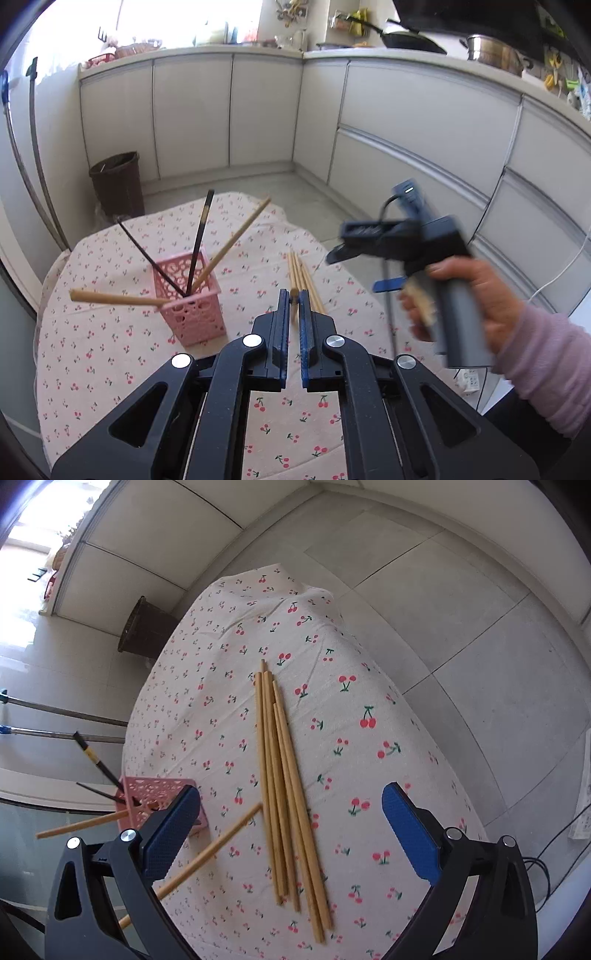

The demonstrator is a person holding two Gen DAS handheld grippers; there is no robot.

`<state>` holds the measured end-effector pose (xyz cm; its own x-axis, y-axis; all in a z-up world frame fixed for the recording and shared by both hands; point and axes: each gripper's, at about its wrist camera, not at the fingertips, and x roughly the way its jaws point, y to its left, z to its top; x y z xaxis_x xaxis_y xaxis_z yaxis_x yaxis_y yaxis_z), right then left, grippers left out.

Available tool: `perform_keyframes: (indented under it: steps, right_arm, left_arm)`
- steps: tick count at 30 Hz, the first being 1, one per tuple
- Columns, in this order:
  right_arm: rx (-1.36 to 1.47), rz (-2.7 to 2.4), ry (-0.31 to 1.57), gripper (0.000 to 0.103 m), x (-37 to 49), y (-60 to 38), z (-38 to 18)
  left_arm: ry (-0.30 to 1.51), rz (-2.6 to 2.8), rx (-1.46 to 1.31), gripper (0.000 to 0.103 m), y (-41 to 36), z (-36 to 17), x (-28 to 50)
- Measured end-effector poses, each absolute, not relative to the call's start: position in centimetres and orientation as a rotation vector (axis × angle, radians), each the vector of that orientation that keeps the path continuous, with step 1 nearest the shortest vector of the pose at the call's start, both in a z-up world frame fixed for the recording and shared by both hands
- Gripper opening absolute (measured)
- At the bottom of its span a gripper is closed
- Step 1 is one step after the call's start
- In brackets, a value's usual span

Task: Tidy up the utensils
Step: 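Grasp a wooden chopstick with the left tool while the right tool grasps another from the row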

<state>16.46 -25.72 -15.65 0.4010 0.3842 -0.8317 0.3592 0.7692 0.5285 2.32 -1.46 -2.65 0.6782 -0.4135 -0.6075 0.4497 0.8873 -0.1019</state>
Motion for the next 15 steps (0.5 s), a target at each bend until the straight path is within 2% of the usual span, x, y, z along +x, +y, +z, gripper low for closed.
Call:
perform_keyframes:
  steps: [2,3,4,9,15]
  right_arm:
    - [0.728,0.001,1.198,0.079,17.7,-25.9,-16.5]
    - [0.742,-0.003,1.217,0.064,18.3,-25.9,-17.2]
    - [0.753,-0.006,1.225,0.061,18.8,-25.9,-17.7]
    - [0.692,-0.037,1.237,0.056,21.1,-24.8,-19.0]
    - [0.600,-0.079,1.217,0.040,22.7,-23.8,-18.8]
  left_arm:
    - [0.656,-0.510,0.046,0.004,-1.4,-1.9,1.9]
    - [0.650,-0.526,0.044,0.004,-1.4,-1.6,1.7]
    - [0.643,-0.534,0.048,0.004,-1.4,-1.5,1.5]
    - [0.634,-0.547,0.050,0.004,-1.1,-1.5,1.4]
    - [0.642,-0.543,0.043,0.004,-0.4,-1.5,1.6]
